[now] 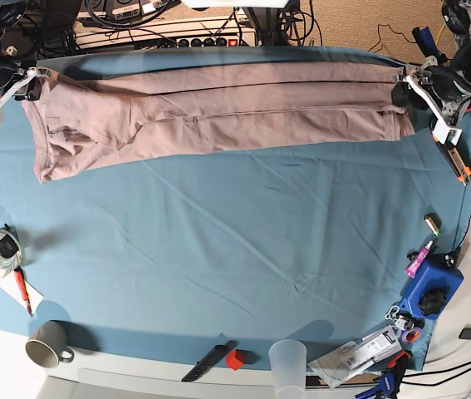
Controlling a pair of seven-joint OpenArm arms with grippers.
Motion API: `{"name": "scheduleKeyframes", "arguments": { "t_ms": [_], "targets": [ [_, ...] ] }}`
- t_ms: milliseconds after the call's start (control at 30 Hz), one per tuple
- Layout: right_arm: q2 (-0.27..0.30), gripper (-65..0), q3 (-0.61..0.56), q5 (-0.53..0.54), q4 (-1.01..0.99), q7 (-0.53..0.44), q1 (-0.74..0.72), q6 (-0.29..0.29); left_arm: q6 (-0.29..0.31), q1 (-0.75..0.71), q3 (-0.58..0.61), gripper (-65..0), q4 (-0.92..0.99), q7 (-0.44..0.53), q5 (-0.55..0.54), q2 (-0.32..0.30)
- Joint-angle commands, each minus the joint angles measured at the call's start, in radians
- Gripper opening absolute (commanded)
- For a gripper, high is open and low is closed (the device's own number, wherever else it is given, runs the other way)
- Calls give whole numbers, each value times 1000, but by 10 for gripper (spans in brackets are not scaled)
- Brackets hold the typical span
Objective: Fold the T-shirt properly
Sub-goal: 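Lay the folded strip down and open both grippers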
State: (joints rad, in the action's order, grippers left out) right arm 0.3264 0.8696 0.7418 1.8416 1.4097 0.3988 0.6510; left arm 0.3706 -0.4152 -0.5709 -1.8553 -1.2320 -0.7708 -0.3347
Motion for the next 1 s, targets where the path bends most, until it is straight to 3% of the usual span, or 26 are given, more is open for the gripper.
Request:
{"name": "scheduleKeyframes", "arguments": {
  "t_ms": [0,267,467,567,667,967],
  "targets": [
    [20,-473,10,10,17,-13,0,-5,-11,2,-8,-339,-1,9,-7,-14],
    [20,-473,10,10,17,-13,0,-5,42,2,-7,-339,114,-70,-175,-14],
    [20,-473,10,10,17,-13,0,-5,42,-3,-7,-345,143,-103,-240,-14],
    [20,-473,10,10,17,-13,0,-5,42,13,-8,-456,143,-103,-239,-14],
    [20,-473,10,10,17,-13,0,-5,42,34,-8,-648,142,-104,-235,-14],
    [20,-473,10,10,17,-13,0,-5,76,69,-8,-650,-12,-120,-229,-14]
  ]
}}
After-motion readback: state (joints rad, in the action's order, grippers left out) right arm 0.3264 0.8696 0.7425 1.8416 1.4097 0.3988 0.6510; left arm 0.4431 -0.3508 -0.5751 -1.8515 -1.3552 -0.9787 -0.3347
